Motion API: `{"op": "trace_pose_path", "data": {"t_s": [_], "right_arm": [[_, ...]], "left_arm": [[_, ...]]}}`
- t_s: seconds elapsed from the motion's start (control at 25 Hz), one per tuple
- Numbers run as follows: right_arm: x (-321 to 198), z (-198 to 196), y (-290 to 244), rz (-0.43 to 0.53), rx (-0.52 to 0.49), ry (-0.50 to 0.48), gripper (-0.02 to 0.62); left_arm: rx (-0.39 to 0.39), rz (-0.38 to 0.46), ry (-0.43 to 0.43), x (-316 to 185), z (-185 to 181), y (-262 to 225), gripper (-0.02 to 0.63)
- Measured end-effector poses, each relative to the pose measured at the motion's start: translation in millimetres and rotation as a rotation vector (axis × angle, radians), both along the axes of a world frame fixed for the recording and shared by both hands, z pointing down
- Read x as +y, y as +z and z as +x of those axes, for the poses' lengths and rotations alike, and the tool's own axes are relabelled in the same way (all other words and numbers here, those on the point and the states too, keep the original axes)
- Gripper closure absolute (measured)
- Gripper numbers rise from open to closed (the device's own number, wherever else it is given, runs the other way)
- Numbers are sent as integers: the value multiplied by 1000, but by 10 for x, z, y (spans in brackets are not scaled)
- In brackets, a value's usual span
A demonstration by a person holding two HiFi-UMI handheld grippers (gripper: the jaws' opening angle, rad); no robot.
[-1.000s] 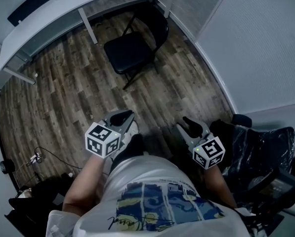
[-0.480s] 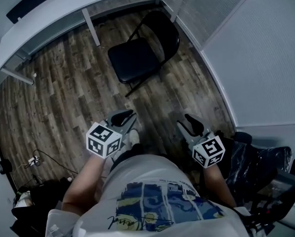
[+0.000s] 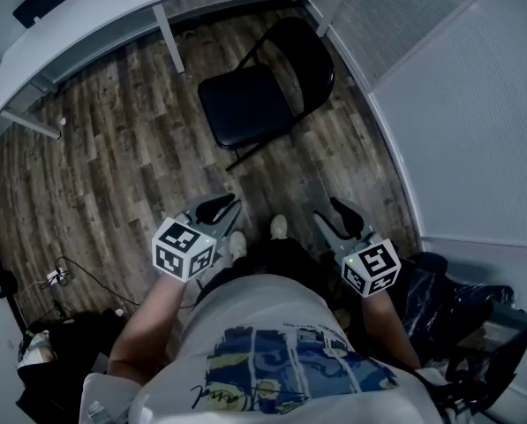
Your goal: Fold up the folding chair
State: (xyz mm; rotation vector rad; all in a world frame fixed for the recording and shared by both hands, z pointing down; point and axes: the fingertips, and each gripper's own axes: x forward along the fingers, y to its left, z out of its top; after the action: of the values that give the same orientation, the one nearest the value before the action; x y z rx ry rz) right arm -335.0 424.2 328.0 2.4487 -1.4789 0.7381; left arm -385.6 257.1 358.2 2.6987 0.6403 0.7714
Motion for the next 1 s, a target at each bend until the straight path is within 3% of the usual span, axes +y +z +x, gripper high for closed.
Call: {"op": "trace_pose_path", "data": {"t_s": [0.56, 0.8, 1.0], "right_arm": [[-114, 1434, -56, -6, 20, -173, 422], [-200, 2238, 374, -1, -17, -246, 422], [-253, 2355, 450, 2, -46, -252, 411]], "left_arm": [[-4, 28, -168, 8, 1092, -95, 528], [-28, 44, -250, -26, 1752, 208, 518], [-56, 36, -283, -56, 1684, 290, 516]]}}
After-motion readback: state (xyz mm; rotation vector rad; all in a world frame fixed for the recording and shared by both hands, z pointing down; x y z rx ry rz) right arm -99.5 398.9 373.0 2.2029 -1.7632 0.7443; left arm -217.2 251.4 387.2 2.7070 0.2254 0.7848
